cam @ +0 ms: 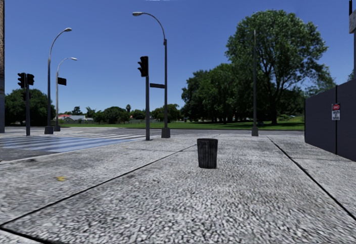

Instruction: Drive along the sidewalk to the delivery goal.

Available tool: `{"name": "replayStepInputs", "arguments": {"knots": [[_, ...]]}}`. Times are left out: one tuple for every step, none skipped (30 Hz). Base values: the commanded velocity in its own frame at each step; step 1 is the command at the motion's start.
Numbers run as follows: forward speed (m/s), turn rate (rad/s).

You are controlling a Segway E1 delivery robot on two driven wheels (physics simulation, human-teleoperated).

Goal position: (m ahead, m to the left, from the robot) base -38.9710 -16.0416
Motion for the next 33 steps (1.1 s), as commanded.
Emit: {"name": "replayStepInputs", "arguments": {"knots": [[0.76, 0.74], [0.76, 0.74], [0.76, 0.74], [0.76, 0.74], [0.77, 0.74], [0.77, 0.74], [0.77, 0.74], [0.78, 0.75], [0.80, 0.75], [0.82, 0.75], [0.82, 0.75], [0.82, 0.75], [0.83, 0.75], [0.86, 0.75], [0.90, 0.75], [0.90, 0.75], [0.92, 0.75], [0.93, 0.75], [0.94, 0.75], [0.94, 0.75], [0.94, 0.75], [0.95, 0.75], [0.97, 0.75], [1.00, 0.75], [1.00, 0.75], [1.03, 0.75], [1.09, 0.75], [1.13, 0.75], [1.13, 0.75], [1.13, 0.75], [1.14, 0.75], [1.14, 0.75], [1.14, 0.75]]}}
